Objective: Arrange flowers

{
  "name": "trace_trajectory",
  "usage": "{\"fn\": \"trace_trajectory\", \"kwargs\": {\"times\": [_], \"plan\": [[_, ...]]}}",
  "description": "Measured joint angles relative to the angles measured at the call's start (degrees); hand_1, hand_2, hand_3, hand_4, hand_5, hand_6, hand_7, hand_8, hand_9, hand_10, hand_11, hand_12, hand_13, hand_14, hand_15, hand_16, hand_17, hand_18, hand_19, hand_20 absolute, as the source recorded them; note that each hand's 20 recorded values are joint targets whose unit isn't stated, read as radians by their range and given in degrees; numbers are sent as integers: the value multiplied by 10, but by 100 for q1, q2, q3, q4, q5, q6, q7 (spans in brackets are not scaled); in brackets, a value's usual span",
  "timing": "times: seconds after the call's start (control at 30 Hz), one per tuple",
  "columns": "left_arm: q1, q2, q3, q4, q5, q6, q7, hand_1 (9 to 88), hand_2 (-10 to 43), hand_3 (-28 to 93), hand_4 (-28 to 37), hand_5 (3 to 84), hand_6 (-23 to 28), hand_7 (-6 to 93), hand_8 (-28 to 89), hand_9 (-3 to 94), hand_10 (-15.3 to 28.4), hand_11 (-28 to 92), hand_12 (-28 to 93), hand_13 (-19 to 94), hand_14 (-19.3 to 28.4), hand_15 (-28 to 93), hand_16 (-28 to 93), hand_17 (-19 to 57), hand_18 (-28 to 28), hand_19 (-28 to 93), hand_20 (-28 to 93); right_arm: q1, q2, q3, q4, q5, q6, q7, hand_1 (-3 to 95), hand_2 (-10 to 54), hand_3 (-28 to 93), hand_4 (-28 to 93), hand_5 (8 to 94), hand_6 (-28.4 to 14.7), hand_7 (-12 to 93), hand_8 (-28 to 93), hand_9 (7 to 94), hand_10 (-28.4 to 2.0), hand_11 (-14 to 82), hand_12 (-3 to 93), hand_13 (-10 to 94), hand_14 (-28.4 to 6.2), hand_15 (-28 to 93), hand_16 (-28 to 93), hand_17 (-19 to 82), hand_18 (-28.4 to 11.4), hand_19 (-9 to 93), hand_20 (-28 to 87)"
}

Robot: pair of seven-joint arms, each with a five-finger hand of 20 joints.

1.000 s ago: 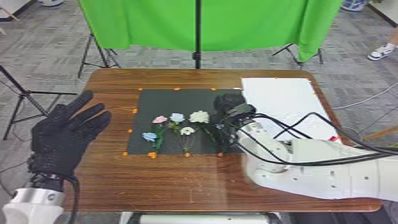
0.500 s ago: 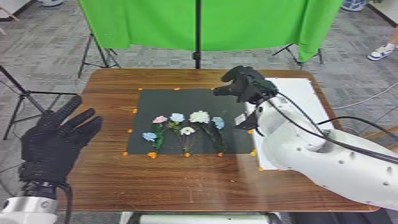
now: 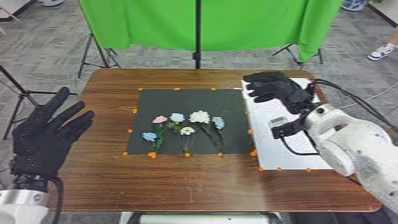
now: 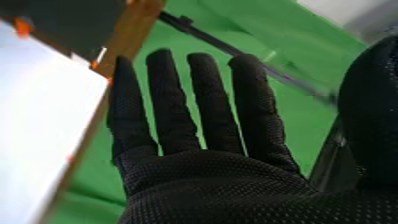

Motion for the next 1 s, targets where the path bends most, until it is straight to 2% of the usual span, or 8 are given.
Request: {"fn": "trace_trajectory", "kwargs": {"times": [0.1, 0.2, 0.47, 0.7, 0.87, 1.0], "plan": [[-45, 12, 10, 54, -19, -1, 0, 184, 79, 753, -283, 294, 36, 148, -109, 282, 185, 206, 116, 205, 264, 427, -55, -121, 283, 544, 67, -551, 1, 541, 93, 884, 236, -534, 220, -35, 794, -283, 450, -14, 148, -120, 440, -142, 87, 144, 333, -179, 196, 184, 80, -246, 479, 124], [-48, 12, 17, 63, -33, -1, 25, 184, 77, 755, -283, 298, 38, 148, -110, 286, 186, 209, 115, 210, 266, 433, -56, -118, 282, 546, 72, -895, 28, 896, 184, 1714, 483, -850, 221, -32, 794, -283, 450, -12, 148, -121, 442, -139, 87, 144, 337, -177, 195, 191, 73, -243, 476, 129], [23, -6, 111, 59, -103, 17, 201, 186, 78, 756, -283, 295, 42, 147, -109, 289, 186, 208, 111, 217, 265, 427, -65, -112, 279, 548, 80, -1085, 93, 929, 396, 3640, 480, -918, 216, -25, 799, -283, 449, -9, 150, -122, 454, -135, 92, 146, 356, -173, 207, 200, 71, -241, 482, 144], [22, -8, 197, 58, -144, 80, 244, 189, 75, 761, -283, 293, 43, 147, -108, 280, 182, 204, 110, 209, 255, 396, -60, -108, 279, 548, 84, -1078, 73, 816, 419, 3610, 487, -919, 212, -21, 802, -283, 449, -6, 154, -124, 460, -132, 96, 145, 366, -173, 223, 200, 72, -241, 486, 155], [23, -25, 153, 45, -143, 91, 193, 191, 75, 761, -283, 291, 44, 149, -108, 277, 182, 205, 110, 207, 255, 395, -54, -107, 282, 550, 87, -1140, 64, 860, 392, 3610, 523, -965, 212, -21, 804, -283, 450, -6, 153, -124, 462, -130, 98, 145, 370, -170, 228, 198, 72, -240, 488, 158], [-6, -35, 186, 45, -143, 97, 170, 192, 75, 762, -283, 290, 44, 151, -109, 277, 183, 206, 111, 208, 259, 399, -51, -108, 283, 550, 87, -1393, 65, 1112, 318, 3610, 542, -972, 212, -21, 805, -283, 450, -5, 154, -124, 464, -128, 99, 145, 375, -170, 236, 196, 71, -239, 487, 160]]}}
